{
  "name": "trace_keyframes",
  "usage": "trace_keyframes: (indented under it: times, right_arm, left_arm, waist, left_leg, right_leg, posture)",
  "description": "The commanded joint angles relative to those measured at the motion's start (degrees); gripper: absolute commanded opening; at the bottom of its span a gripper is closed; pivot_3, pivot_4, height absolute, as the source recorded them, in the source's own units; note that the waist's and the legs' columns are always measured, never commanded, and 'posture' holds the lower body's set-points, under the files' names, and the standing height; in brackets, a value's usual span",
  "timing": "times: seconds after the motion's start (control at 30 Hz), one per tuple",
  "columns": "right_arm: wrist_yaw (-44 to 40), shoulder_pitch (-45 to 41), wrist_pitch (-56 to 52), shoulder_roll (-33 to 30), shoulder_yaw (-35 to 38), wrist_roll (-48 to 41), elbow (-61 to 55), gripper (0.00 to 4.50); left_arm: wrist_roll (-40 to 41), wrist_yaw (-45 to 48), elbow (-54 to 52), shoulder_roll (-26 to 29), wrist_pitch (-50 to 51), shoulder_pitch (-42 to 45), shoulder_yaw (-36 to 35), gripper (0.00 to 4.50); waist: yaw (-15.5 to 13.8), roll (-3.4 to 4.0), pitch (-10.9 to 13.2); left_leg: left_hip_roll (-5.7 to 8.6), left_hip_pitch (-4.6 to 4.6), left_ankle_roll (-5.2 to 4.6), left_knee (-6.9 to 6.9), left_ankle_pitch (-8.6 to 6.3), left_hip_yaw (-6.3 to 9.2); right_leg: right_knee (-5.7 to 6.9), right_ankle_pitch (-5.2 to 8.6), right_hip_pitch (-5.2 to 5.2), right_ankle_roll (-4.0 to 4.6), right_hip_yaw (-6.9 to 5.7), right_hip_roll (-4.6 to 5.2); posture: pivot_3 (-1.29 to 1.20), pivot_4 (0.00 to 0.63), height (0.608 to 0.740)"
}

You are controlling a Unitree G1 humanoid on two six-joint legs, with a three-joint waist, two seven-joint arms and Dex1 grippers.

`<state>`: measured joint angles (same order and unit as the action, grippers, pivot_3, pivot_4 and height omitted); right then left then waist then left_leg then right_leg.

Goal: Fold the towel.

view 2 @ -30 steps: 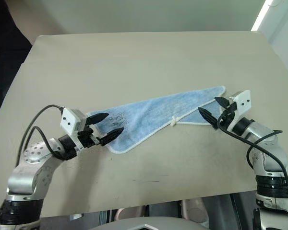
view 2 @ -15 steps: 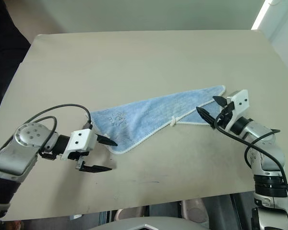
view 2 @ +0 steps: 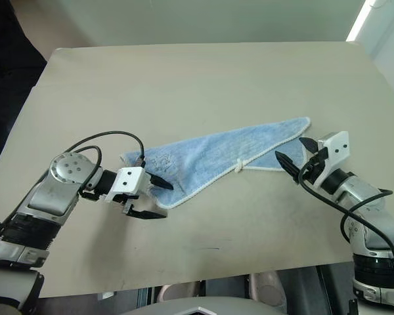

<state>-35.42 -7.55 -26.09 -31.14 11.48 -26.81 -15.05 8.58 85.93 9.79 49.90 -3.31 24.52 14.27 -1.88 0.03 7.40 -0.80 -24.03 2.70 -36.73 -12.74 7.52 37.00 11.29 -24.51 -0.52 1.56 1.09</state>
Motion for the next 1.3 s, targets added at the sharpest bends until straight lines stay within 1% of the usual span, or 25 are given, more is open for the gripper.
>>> trace_keyframes:
  times: [0.03,0.23,0.3,0.33,0.5,0.6,0.7,0.8,0.93,1.1,1.3]
  right_arm:
    - [0.13,-1.0,-0.12,-1.11,2.07,-1.0,-2.05,4.5]
    - [-1.79,-3.27,0.53,-2.82,1.08,-0.01,-0.29,4.5]
    - [-3.04,-5.76,2.4,-4.18,-0.21,2.27,2.3,4.5]
    - [-3.93,-7.48,4.38,-5.43,-1.45,4.61,4.67,4.5]
    - [-7.54,-13.61,14.67,-10.27,-7.41,14.58,16.0,4.5]
    - [-10.08,-17.75,26.56,-13.69,-13.02,23.31,26.88,4.5]
    - [-9.44,-23.37,37.55,-15.02,-17.49,30.46,39.24,4.5]
    - [-5.54,-30.16,47.97,-15.81,-22.43,39.15,51.45,4.5]
    - [2.23,-39.41,56.11,-15.09,-26.99,47.98,64.62,4.5]
    - [6.93,-45.15,61.22,-14.0,-29.64,52.62,72.77,4.5]
    - [12.43,-48.72,65.02,-13.07,-33.37,58.56,77.66,4.5]
  left_arm:
    - [-0.56,1.29,0.18,-0.33,-0.44,-0.44,0.94,2.92]
    - [0.88,2.25,-1.12,0.87,-0.52,-1.68,-0.19,0.81]
    - [1.34,2.98,-1.86,2.24,-0.26,-2.63,-0.58,0.15]
    - [1.31,3.41,-2.02,3.15,-0.44,-3.12,-0.72,0.06]
    - [0.78,3.26,-1.97,4.88,-1.05,-3.55,-0.71,0.06]
    - [1.66,2.82,-2.28,5.0,0.09,-3.51,-1.4,0.06]
    - [2.43,2.96,-2.83,5.49,0.82,-4.06,-1.9,0.06]
    - [2.62,2.39,-3.12,5.88,1.13,-4.7,-2.18,0.06]
    - [2.7,1.61,-4.07,5.88,1.51,-5.65,-2.4,0.06]
    - [2.64,0.96,-4.94,5.72,1.72,-6.91,-2.83,0.06]
    - [2.5,0.33,-5.41,5.56,1.75,-8.14,-3.21,0.06]
  waist:
    - [0.16,0.01,-0.01]
    - [0.37,0.02,-0.02]
    - [0.64,0.02,-0.02]
    - [0.75,0.02,-0.02]
    - [1.2,0.06,-0.04]
    - [1.25,0.07,-0.05]
    - [1.35,0.07,-0.04]
    - [1.53,0.1,-0.04]
    - [1.66,0.16,-0.05]
    - [1.59,0.17,-0.06]
    - [1.6,0.17,-0.06]
  left_leg:
    - [0.0,0.0,0.0,-0.01,0.0,-0.01]
    - [-0.01,0.0,-0.05,0.0,-0.03,-0.03]
    - [-0.02,0.0,-0.06,0.02,-0.04,-0.03]
    - [-0.02,-0.01,-0.07,0.02,-0.05,-0.03]
    - [-0.11,0.03,-0.07,0.06,-0.05,-0.04]
    - [-0.17,0.04,-0.09,0.13,-0.06,-0.04]
    - [-0.27,0.01,-0.1,0.16,-0.08,-0.04]
    - [-0.33,0.0,-0.1,0.22,-0.08,-0.05]
    - [-0.38,0.0,-0.1,0.32,-0.09,-0.06]
    - [-0.47,0.0,-0.08,0.49,-0.1,-0.06]
    - [-0.48,0.0,-0.04,0.52,-0.12,-0.07]
  right_leg:
    - [0.0,0.01,0.0,-0.01,0.0,0.0]
    - [0.0,0.0,-0.01,-0.16,0.01,0.0]
    - [-0.01,-0.09,-0.02,-0.32,0.01,-0.01]
    - [-0.02,-0.09,-0.03,-0.31,0.01,-0.01]
    - [0.01,-0.1,-0.05,-0.3,0.01,-0.02]
    - [0.03,-0.16,-0.09,-0.4,0.01,-0.02]
    - [0.03,-0.23,-0.16,-0.39,0.02,-0.02]
    - [0.06,-0.27,-0.24,-0.37,0.03,-0.02]
    - [0.09,-0.3,-0.31,-0.32,0.02,-0.03]
    - [0.08,-0.29,-0.36,-0.24,-0.02,-0.03]
    - [0.08,-0.3,-0.38,-0.2,-0.01,-0.03]
  posture:
    - [0.0,0.15,0.74]
    - [0.0,0.15,0.74]
    - [0.0,0.15,0.74]
    - [0.0,0.15,0.74]
    - [0.0,0.15,0.74]
    - [0.0,0.15,0.74]
    - [0.0,0.15,0.74]
    - [0.0,0.15,0.74]
    - [0.0,0.15,0.74]
    - [0.0,0.15,0.74]
    - [0.0,0.15,0.74]
